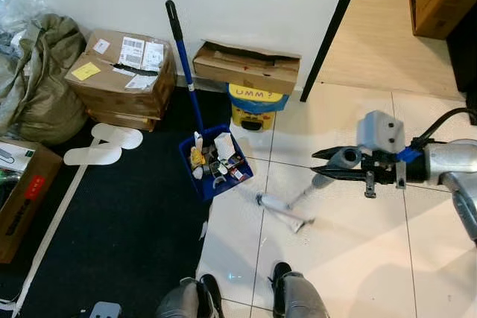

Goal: Sweep floor

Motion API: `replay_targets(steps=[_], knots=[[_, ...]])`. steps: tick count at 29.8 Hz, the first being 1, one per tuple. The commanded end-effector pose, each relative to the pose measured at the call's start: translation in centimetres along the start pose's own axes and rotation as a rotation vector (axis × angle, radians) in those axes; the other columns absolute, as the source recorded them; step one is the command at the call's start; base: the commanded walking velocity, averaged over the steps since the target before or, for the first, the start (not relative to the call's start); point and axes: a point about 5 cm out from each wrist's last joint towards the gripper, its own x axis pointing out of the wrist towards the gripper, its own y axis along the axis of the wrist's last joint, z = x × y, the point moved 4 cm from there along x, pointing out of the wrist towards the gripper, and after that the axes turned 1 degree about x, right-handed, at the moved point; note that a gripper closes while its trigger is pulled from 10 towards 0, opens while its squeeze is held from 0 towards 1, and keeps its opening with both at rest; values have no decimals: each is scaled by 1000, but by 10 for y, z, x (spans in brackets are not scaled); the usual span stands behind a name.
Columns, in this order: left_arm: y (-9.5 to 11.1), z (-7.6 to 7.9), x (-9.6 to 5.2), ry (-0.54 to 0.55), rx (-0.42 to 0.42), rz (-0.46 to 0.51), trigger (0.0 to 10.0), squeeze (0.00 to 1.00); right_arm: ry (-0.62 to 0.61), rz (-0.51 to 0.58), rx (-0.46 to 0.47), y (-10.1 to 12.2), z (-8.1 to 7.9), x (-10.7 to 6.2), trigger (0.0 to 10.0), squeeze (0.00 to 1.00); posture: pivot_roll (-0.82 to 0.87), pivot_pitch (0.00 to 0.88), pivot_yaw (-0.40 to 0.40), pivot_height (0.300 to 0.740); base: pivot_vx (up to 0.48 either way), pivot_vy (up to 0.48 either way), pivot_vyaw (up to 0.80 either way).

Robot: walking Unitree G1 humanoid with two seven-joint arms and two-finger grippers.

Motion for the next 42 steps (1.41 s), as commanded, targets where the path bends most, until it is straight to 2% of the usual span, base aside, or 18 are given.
replay_targets(steps=[1,5,7,9,11,18,22,26,29,32,34,35,37,38,39,40,41,42], knots=[[-20,4,-4,-1,-20,-66,10000,0,101,-16,143,-18,-19,7,10000,0,-97,332,54,740,0,0,0],[-19,5,-3,-1,-21,-67,10000,0,88,46,176,-10,-21,10,10000,0,-96,328,54,740,0,0,0],[-19,6,-3,-1,-22,-67,10000,0,29,161,198,3,-19,23,10000,0,-96,328,54,740,0,0,0],[-19,6,-3,-1,-22,-67,10000,0,29,161,198,3,-19,23,10000,0,-96,328,54,740,0,0,0],[-21,5,-4,0,-22,-71,10000,0,-57,256,179,13,-16,38,10000,0,-95,327,60,740,0,0,0],[-22,2,-5,3,-21,-76,10000,0,-152,332,136,23,-14,54,10000,0,-91,326,63,740,0,0,0],[-24,-1,-7,6,-22,-81,10000,0,-294,405,61,37,-4,67,10000,0,-90,322,67,740,0,0,0],[-24,-1,-7,6,-22,-81,10000,0,-356,428,43,43,4,67,10000,0,-92,319,66,740,0,0,0],[-23,-1,-6,6,-22,-81,10000,0,-431,439,9,51,19,58,10000,0,-102,308,63,740,0,0,0],[-23,-1,-6,6,-22,-81,10000,0,-431,439,9,51,19,58,10000,0,-102,308,63,740,0,0,0],[-22,0,-5,5,-24,-79,10000,0,-461,444,8,56,29,47,10000,0,-107,299,58,740,0,0,0],[-20,2,-4,3,-28,-77,10000,0,-473,442,23,60,36,39,10000,0,-110,292,56,740,0,0,0],[-20,2,-4,3,-28,-77,10000,0,-473,442,23,60,36,39,10000,0,-110,292,56,740,0,0,0],[-17,5,-2,4,-35,-71,10000,0,-432,399,115,59,42,34,10000,0,-118,272,51,740,0,0,0],[-17,5,-2,4,-35,-71,10000,0,-432,399,115,59,42,34,10000,0,-118,272,51,740,0,0,0],[-15,7,0,12,-45,-69,10000,0,-378,367,221,55,43,33,10000,0,-120,251,46,740,0,0,0],[-15,7,0,12,-45,-69,10000,0,-378,367,221,55,43,33,10000,0,-120,251,46,740,0,0,0],[-11,7,2,27,-51,-69,10000,0,-304,375,328,53,40,36,10000,0,-120,230,44,740,0,0,0]])
